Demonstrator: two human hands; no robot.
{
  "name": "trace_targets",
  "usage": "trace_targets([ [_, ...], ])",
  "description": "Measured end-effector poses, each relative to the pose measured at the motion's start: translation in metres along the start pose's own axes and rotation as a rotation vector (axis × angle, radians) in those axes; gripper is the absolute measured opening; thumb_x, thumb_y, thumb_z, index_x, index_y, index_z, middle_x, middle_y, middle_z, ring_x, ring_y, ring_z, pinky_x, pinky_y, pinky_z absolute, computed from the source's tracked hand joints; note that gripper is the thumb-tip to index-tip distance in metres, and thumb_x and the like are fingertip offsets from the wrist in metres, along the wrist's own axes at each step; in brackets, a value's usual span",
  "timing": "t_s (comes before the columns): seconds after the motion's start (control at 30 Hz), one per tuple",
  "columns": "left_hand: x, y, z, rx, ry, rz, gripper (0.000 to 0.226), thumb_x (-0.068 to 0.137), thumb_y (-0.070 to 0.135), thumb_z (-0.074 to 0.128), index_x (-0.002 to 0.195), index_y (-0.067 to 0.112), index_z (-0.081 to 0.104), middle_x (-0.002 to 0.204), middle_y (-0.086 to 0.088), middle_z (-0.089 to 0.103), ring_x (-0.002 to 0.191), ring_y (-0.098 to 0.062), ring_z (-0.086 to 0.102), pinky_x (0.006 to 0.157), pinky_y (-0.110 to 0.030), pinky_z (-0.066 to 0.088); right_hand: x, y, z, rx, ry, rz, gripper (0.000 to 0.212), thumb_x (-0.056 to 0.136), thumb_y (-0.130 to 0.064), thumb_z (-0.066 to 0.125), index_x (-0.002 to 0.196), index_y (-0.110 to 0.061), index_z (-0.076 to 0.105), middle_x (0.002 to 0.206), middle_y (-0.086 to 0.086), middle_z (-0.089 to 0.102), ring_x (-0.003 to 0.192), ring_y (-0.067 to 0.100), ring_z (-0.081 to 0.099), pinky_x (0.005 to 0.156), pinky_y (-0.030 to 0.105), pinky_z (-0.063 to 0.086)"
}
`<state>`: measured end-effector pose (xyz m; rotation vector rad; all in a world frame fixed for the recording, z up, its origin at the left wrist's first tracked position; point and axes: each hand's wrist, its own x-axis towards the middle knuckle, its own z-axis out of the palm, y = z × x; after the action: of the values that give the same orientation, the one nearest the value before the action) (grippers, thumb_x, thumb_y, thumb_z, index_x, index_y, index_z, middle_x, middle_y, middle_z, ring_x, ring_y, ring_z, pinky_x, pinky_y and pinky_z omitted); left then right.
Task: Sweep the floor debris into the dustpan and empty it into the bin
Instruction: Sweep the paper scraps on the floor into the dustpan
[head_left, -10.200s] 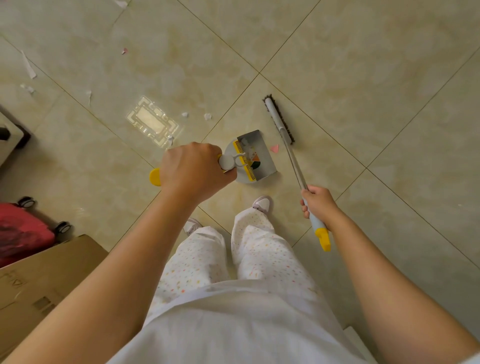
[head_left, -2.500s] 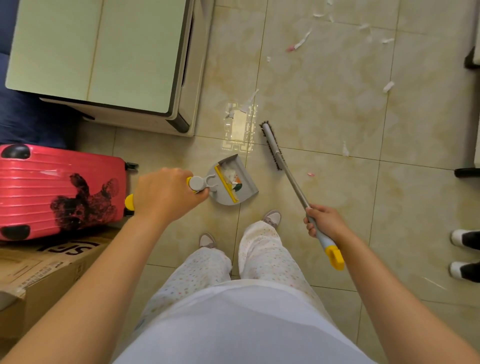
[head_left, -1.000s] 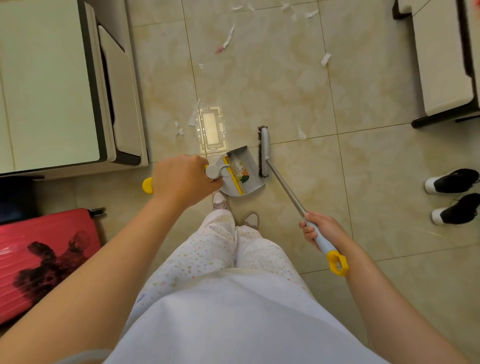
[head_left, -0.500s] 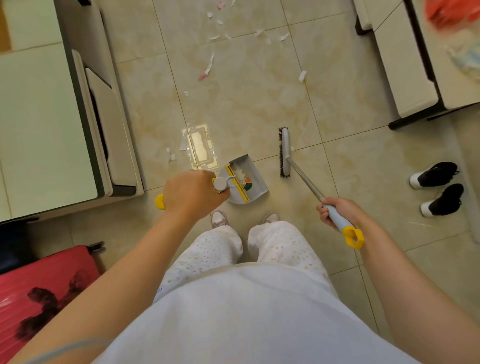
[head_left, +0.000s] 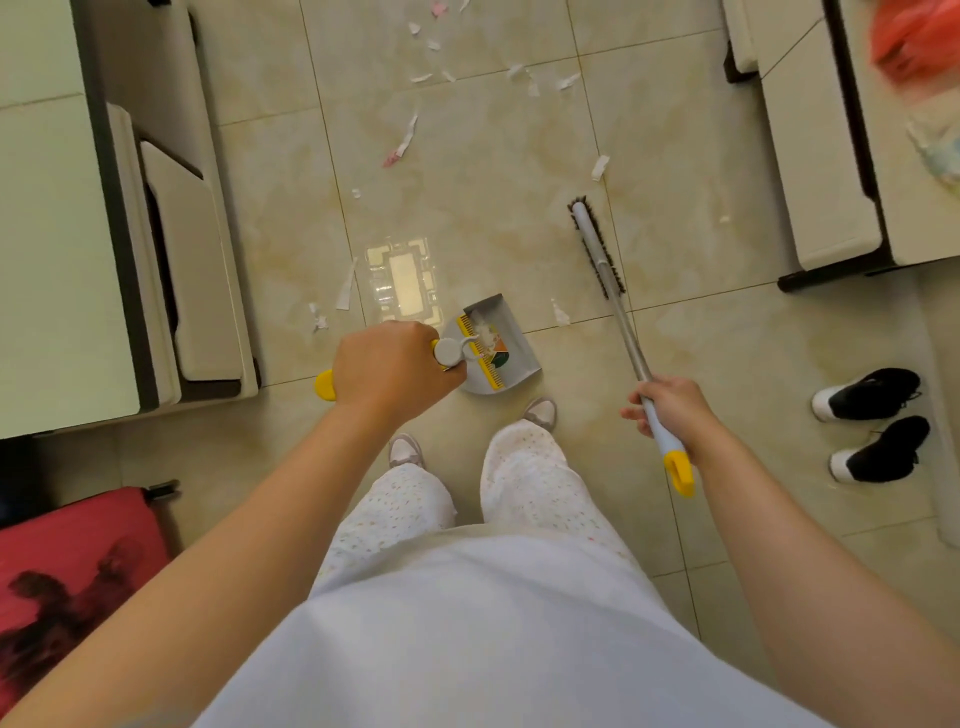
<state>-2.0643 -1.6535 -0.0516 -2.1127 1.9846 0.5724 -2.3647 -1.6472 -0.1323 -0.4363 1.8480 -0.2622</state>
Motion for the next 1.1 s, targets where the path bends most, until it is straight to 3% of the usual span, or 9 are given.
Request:
trace_targets([
  [0.1, 0.02, 0.025, -0.004, 0.029, 0.0, 0.011, 0.045, 0.081, 0.053, 0.056, 0.056, 0.017, 0.05, 0.052, 0.002, 0.045, 0.051, -0.022, 0.048, 0.046, -0.02, 0.029, 0.024, -0.015, -0.016, -0.195, 0.02, -0.048, 0.013, 0.088, 0.0, 0.044, 0.079, -0.005, 0.053, 0.076, 0.011, 0.054, 0.056, 0.021, 0.059, 0.046, 0.025, 0.04],
  [0.2, 0.036, 0.038, -0.008, 0.056, 0.0, 0.008, 0.046, 0.08, 0.055, 0.057, 0.056, 0.016, 0.051, 0.053, 0.001, 0.048, 0.051, -0.023, 0.05, 0.047, -0.021, 0.032, 0.046, -0.025, -0.026, -0.194, -0.004, -0.037, 0.009, 0.088, 0.002, 0.043, 0.088, 0.0, 0.052, 0.07, 0.012, 0.051, 0.054, 0.021, 0.051, 0.047, 0.027, 0.04],
  [0.4, 0.05, 0.05, -0.011, 0.087, 0.01, -0.002, 0.048, 0.079, 0.058, 0.058, 0.061, 0.014, 0.064, 0.054, -0.003, 0.057, 0.05, -0.024, 0.056, 0.045, -0.019, 0.031, 0.071, -0.037, -0.037, -0.239, -0.181, 0.175, 0.011, 0.095, 0.002, 0.04, 0.1, 0.006, 0.049, 0.074, 0.017, 0.055, 0.058, 0.021, 0.05, 0.048, 0.028, 0.048],
  [0.53, 0.057, 0.052, -0.012, 0.097, 0.016, -0.013, 0.051, 0.078, 0.062, 0.056, 0.059, 0.014, 0.062, 0.054, -0.002, 0.057, 0.05, -0.024, 0.055, 0.046, -0.02, 0.03, 0.073, -0.029, -0.031, -0.372, -0.237, 0.241, 0.014, 0.094, 0.002, 0.041, 0.087, 0.005, 0.053, 0.068, 0.015, 0.051, 0.056, 0.022, 0.045, 0.052, 0.03, 0.041],
  [0.63, 0.058, 0.05, -0.013, 0.103, 0.013, -0.018, 0.051, 0.077, 0.062, 0.056, 0.059, 0.014, 0.061, 0.054, -0.002, 0.056, 0.05, -0.025, 0.054, 0.046, -0.02, 0.029, 0.07, -0.03, -0.023, -0.201, -0.217, 0.255, 0.023, 0.094, 0.001, 0.04, 0.072, -0.001, 0.048, 0.065, 0.012, 0.044, 0.052, 0.02, 0.039, 0.039, 0.022, 0.037],
  [0.73, 0.056, 0.048, -0.014, 0.096, -0.002, -0.038, 0.049, 0.077, 0.059, 0.059, 0.06, 0.014, 0.061, 0.055, -0.003, 0.057, 0.052, -0.024, 0.054, 0.046, -0.02, 0.029, 0.069, -0.035, -0.027, 0.021, -0.248, 0.262, 0.009, 0.094, -0.005, 0.05, 0.088, 0.001, 0.05, 0.068, 0.013, 0.045, 0.045, 0.015, 0.041, 0.034, 0.014, 0.034],
  [0.87, 0.049, 0.041, -0.013, 0.092, -0.017, -0.053, 0.047, 0.076, 0.058, 0.06, 0.06, 0.014, 0.062, 0.055, -0.003, 0.058, 0.052, -0.025, 0.057, 0.047, -0.023, 0.038, 0.065, -0.036, -0.044, 0.215, -0.378, 0.346, 0.011, 0.096, -0.011, 0.05, 0.099, 0.0, 0.049, 0.073, 0.012, 0.048, 0.036, 0.008, 0.044, 0.034, 0.014, 0.036],
  [0.97, 0.041, 0.032, -0.011, 0.082, -0.032, -0.069, 0.047, 0.077, 0.058, 0.061, 0.062, 0.014, 0.064, 0.054, -0.003, 0.058, 0.051, -0.025, 0.057, 0.047, -0.023, 0.041, 0.054, -0.034, -0.04, 0.045, -0.353, 0.21, 0.01, 0.094, -0.008, 0.053, 0.095, 0.002, 0.054, 0.071, 0.013, 0.049, 0.039, 0.01, 0.045, 0.035, 0.015, 0.037],
  [1.1, 0.025, 0.028, -0.007, 0.1, -0.008, -0.049, 0.045, 0.077, 0.055, 0.063, 0.057, 0.014, 0.062, 0.049, -0.003, 0.055, 0.045, -0.023, 0.048, 0.043, -0.018, 0.026, 0.045, -0.028, -0.029, -0.21, -0.265, 0.028, 0.011, 0.093, -0.005, 0.053, 0.084, 0.001, 0.055, 0.066, 0.011, 0.048, 0.049, 0.017, 0.042, 0.035, 0.017, 0.037],
])
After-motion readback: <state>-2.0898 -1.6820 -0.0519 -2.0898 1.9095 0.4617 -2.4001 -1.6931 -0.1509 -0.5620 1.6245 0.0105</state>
